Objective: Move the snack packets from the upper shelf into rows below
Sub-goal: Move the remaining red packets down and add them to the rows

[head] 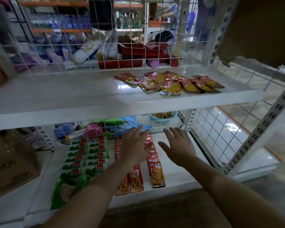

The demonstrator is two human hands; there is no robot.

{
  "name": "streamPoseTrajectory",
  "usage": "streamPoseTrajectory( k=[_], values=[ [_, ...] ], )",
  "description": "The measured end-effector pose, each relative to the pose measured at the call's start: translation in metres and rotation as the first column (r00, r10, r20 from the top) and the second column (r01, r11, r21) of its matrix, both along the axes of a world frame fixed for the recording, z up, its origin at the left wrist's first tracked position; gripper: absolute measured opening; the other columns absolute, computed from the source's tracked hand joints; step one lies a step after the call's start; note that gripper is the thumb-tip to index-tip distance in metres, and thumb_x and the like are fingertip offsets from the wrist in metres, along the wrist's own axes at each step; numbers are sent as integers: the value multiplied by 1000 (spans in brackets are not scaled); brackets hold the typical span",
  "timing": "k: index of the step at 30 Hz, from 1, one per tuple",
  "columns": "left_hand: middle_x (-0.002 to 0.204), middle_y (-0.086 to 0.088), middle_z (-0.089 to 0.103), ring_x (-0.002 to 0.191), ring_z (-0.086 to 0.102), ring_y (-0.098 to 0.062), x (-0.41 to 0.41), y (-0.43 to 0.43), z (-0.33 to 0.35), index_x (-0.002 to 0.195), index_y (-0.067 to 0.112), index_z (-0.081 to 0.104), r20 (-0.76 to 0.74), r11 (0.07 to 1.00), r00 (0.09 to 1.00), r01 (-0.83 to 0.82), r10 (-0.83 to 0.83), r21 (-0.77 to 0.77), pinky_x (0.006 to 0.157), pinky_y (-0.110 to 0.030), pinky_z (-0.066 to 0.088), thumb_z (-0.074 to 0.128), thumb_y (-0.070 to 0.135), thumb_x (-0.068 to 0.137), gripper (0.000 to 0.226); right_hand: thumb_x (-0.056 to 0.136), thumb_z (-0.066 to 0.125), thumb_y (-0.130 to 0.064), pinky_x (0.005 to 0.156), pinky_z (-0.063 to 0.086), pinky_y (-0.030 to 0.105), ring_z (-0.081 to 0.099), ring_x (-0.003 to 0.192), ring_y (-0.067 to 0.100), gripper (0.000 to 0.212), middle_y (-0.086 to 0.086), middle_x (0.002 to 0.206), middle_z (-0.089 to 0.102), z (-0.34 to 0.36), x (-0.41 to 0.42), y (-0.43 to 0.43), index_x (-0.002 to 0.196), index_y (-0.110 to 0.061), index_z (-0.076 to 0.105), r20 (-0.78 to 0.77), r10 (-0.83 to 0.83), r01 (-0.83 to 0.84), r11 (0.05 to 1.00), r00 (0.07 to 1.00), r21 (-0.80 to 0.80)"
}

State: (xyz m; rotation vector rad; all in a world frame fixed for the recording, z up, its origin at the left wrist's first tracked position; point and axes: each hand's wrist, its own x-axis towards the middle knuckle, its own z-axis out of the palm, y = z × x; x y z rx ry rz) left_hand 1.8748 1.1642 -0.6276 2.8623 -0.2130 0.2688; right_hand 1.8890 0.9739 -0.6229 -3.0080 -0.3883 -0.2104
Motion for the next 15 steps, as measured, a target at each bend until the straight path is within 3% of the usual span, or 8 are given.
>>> streamPoseTrajectory(
  k=[6, 9, 15],
  values=[
    [165, 3, 17, 151, 11, -24, -34, -5, 32, 156, 35, 23, 38, 999, 999, 26, -27, 36, 121, -43, 8, 34, 58, 100, 61, 95, 16, -68, 120, 19, 46, 30, 145, 27, 74, 6, 156, 38, 42, -35, -10, 152, -23, 31, 104, 6, -2, 999, 995, -35],
    [163, 3, 22, 149, 15, -24, -49, -9, 53, 154, 33, 28, 77, 998, 996, 42, -46, 49, 120, -43, 13, 33, 59, 100, 60, 96, 17, -66, 120, 20, 47, 33, 143, 27, 72, 7, 153, 42, 65, -51, -14, 151, -22, 34, 122, 2, 3, 999, 993, -43],
    [159, 5, 30, 145, 23, -21, -78, -16, 102, 150, 31, 35, 160, 995, 983, 85, -91, 45, 117, -43, 24, 35, 58, 99, 58, 98, 28, -61, 111, 38, 46, 51, 129, 28, 62, 7, 137, 58, 116, -82, -22, 139, -20, 50, 246, -17, 30, 998, 969, -50]
  ],
)
